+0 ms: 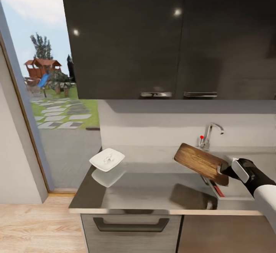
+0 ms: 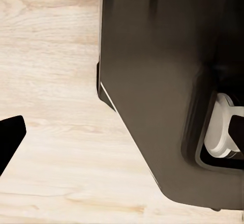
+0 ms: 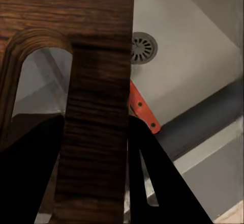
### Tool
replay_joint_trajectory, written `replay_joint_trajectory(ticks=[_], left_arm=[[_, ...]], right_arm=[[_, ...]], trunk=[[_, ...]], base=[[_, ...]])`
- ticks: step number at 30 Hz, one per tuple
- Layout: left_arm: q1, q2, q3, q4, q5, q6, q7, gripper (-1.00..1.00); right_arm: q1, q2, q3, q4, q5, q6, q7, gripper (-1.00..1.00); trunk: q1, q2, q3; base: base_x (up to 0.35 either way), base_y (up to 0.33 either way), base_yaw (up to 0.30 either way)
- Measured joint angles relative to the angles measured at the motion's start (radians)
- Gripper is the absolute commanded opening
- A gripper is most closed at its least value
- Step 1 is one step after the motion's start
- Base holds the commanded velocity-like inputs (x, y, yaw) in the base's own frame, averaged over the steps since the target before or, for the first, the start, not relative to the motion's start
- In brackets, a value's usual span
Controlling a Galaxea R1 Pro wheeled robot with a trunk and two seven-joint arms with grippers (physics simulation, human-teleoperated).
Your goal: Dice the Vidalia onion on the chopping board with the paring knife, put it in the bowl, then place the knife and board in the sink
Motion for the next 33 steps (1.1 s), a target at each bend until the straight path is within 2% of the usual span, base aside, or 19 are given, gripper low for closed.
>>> replay_joint_trajectory(ticks=[2,5,7,9,10,11,12,13,15,16,17,18,19,20,22,23,26,33], left_arm=[[0.0,-0.001,0.0,0.0,0.0,0.0,0.0,1.0],[0.0,-0.001,0.0,-0.001,0.0,0.0,0.0,1.0],[0.0,-0.001,0.0,-0.001,0.0,-0.001,0.0,1.0],[0.0,-0.002,0.0,-0.002,0.0,-0.001,0.0,1.0],[0.0,-0.003,0.0,-0.002,0.0,0.0,0.0,1.0],[0.0,-0.005,0.0,-0.002,0.0,0.0,0.0,1.0],[0.0,-0.008,0.0,-0.002,0.0,0.0,-0.001,1.0],[0.0,-0.011,0.0,-0.002,0.0,0.001,-0.001,1.0],[0.0,-0.015,0.0,-0.002,0.0,0.001,-0.001,1.0],[0.0,-0.017,0.0,-0.003,-0.001,0.002,-0.001,1.0],[0.0,-0.02,0.0,-0.002,-0.001,0.003,-0.001,1.0],[0.0,-0.023,0.0,-0.002,-0.001,0.003,-0.001,1.0],[0.0,-0.026,0.0,-0.003,-0.001,0.004,-0.001,1.0],[0.0,-0.027,0.0,-0.002,-0.001,0.004,-0.001,1.0],[0.0,-0.029,0.0,-0.001,-0.001,0.005,-0.002,1.0],[0.0,-0.029,0.0,-0.001,-0.001,0.005,-0.003,1.0],[0.0,-0.03,-0.001,-0.001,-0.001,0.005,-0.006,1.0],[0.0,-0.029,-0.001,-0.001,-0.001,0.004,-0.01,1.0]], right_arm=[[0.0,0.001,-0.007,0.005,-0.001,-0.001,-0.018,-1.0],[0.0,0.002,-0.051,0.022,0.002,-0.033,-0.061,-1.0],[0.0,0.002,-0.111,0.034,0.008,-0.056,-0.118,-1.0],[0.0,0.001,-0.199,0.035,0.013,-0.065,-0.2,-1.0],[0.0,0.001,-0.262,0.032,0.005,-0.071,-0.27,-1.0],[0.0,0.0,-0.279,0.031,0.02,-0.063,-0.295,-1.0],[0.0,0.001,-0.306,0.03,-0.032,-0.079,-0.337,-1.0],[-0.001,0.0,-0.328,0.022,0.02,-0.072,-0.378,-1.0],[0.0,0.001,-0.347,0.01,-0.026,-0.085,-0.45,-1.0],[0.0,0.001,-0.355,0.002,-0.001,-0.08,-0.507,-1.0],[0.0,0.003,-0.357,0.001,-0.053,-0.09,-0.547,-1.0],[0.0,0.005,-0.359,-0.004,-0.087,-0.109,-0.591,-1.0],[0.0,0.006,-0.36,-0.012,-0.096,-0.112,-0.638,-1.0],[0.0,0.009,-0.36,-0.023,-0.158,-0.13,-0.686,-1.0],[0.0,0.012,-0.358,-0.057,-0.202,-0.15,-0.784,-1.0],[0.0,0.017,-0.358,-0.069,-0.238,-0.161,-0.824,-1.0],[0.0,0.028,-0.356,-0.089,-0.262,-0.177,-0.892,-1.0],[0.0,0.033,-0.355,-0.096,-0.27,-0.181,-0.926,-1.0]], trunk=[[0.0,0.0,0.0],[0.0,0.0,0.0],[0.0,0.0,0.0],[0.0,0.0,0.0],[0.0,0.0,0.0],[0.0,0.0,0.0],[0.0,0.0,0.0],[0.0,0.0,0.0],[0.0,0.0,0.0],[0.0,-0.001,0.0],[0.0,0.0,0.0],[0.0,0.0,0.0],[0.0,0.0,0.0],[0.0,0.0,0.0],[0.0,0.0,0.0],[0.0,0.0,0.0],[0.0,0.0,0.0],[0.0,0.0,0.0]], base=[[0.0,-0.214,0.0],[0.0,-0.116,0.0],[0.0,-0.039,0.0],[0.0,-0.015,0.0],[0.0,-0.008,0.0],[0.0,-0.005,0.0],[0.0,-0.003,0.0],[0.0,-0.002,0.0],[0.0,-0.001,0.0],[0.0,0.0,0.0],[0.0,0.0,0.0],[0.0,0.0,0.0],[0.0,0.0,0.0],[0.0,0.0,0.0],[0.0,0.0,0.0],[0.0,0.0,0.0],[0.005,0.0,0.0],[0.113,0.0,0.0]])
